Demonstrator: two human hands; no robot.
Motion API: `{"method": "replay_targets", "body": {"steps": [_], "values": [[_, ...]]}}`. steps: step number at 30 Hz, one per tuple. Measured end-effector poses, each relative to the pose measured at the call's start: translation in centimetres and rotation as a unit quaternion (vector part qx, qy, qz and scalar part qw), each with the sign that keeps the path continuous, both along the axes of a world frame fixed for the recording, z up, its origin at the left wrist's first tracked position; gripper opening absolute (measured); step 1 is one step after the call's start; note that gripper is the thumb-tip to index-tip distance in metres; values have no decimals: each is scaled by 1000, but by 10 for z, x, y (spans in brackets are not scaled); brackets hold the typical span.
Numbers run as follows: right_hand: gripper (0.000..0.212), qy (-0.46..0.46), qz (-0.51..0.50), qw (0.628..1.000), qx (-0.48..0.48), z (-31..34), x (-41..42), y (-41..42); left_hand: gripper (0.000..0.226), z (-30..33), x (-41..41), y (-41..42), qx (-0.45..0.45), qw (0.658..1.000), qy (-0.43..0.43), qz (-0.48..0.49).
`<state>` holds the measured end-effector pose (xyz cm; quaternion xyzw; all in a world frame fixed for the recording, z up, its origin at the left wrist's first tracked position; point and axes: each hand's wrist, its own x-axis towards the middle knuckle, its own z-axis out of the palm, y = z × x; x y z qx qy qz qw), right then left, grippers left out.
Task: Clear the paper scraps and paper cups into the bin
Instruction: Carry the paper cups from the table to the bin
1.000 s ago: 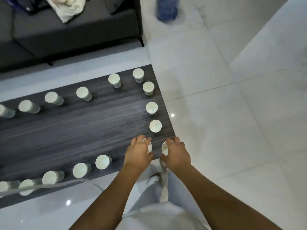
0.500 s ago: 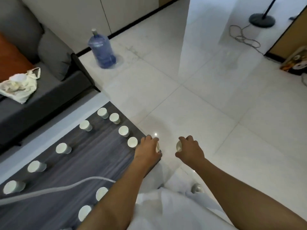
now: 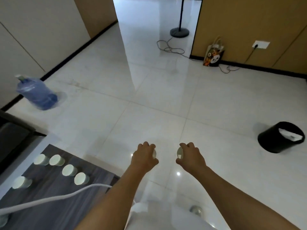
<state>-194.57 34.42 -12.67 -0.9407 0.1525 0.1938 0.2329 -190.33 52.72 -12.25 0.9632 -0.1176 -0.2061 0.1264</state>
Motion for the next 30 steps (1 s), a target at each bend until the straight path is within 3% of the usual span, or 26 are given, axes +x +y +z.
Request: {"method": "replay_targets", "body": {"steps": [16,30], "values": [[67,17,-205,979,18,-17,-72,-311,57,-4,-2,-345,-14,976,6,-219],[69,17,-392,919,22,-26,-29,-555,58,-23,76,-642,-6,922,27,-387]]}}
